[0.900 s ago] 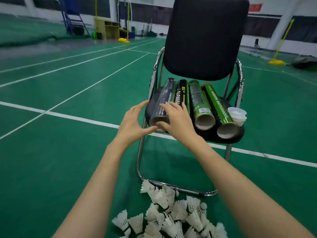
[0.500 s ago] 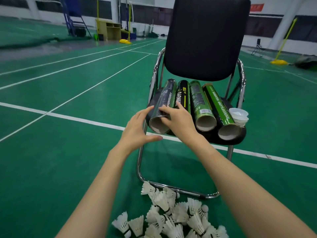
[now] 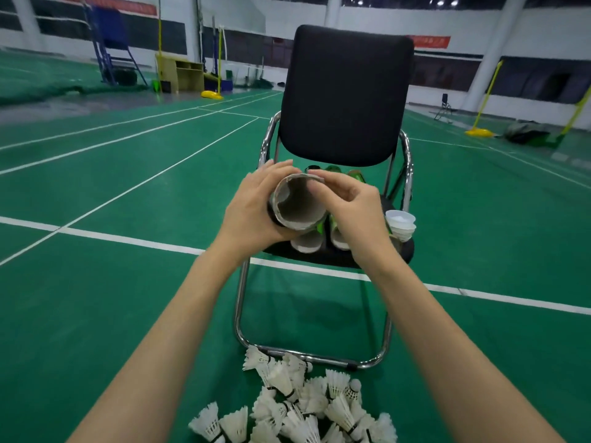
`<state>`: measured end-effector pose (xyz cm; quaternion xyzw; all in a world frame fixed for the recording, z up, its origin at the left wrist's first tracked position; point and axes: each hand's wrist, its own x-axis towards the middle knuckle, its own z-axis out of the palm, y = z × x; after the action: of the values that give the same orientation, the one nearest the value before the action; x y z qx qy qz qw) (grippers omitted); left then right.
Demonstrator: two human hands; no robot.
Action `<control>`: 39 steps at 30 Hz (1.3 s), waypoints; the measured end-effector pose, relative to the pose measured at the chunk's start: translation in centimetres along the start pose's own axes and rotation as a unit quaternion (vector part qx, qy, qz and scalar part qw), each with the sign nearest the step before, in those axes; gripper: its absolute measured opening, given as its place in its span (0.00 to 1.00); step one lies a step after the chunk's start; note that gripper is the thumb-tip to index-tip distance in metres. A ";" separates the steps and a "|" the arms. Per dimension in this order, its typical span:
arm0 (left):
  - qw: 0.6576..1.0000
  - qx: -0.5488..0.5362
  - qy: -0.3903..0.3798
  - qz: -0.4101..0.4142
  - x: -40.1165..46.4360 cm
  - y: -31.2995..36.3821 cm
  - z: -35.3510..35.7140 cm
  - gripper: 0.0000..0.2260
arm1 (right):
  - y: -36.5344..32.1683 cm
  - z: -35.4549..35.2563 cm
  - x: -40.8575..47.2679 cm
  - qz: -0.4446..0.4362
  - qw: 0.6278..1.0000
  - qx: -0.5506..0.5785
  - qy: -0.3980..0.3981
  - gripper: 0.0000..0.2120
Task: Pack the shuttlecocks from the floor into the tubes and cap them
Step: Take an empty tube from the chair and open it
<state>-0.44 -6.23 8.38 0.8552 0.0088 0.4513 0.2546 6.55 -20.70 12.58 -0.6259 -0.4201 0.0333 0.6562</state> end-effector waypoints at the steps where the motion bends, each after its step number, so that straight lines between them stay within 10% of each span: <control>1: 0.999 0.019 -0.027 0.019 0.5 0.8 -0.9 0.34 | -0.7 -0.5 -0.6 0.007 1.000 0.030 -0.003 0.10; 16: 0.955 0.028 -0.288 -0.068 -3.2 9.3 -5.6 0.24 | -0.1 -2.7 -7.2 0.156 0.968 0.166 -0.104 0.13; 26: 0.905 -0.090 -0.291 -0.297 -14.9 0.8 -0.1 0.23 | 11.0 -3.7 -12.7 0.287 0.951 0.064 -0.100 0.13; 39: 0.875 0.042 -0.308 -0.371 -20.6 -5.3 6.9 0.26 | 24.4 -3.5 -14.8 0.400 0.905 -0.034 -0.142 0.09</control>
<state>-6.11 -9.59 -13.02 0.8947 0.2659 0.0367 0.3570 10.89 -26.71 -15.19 -0.7521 -0.2235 0.3672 0.4996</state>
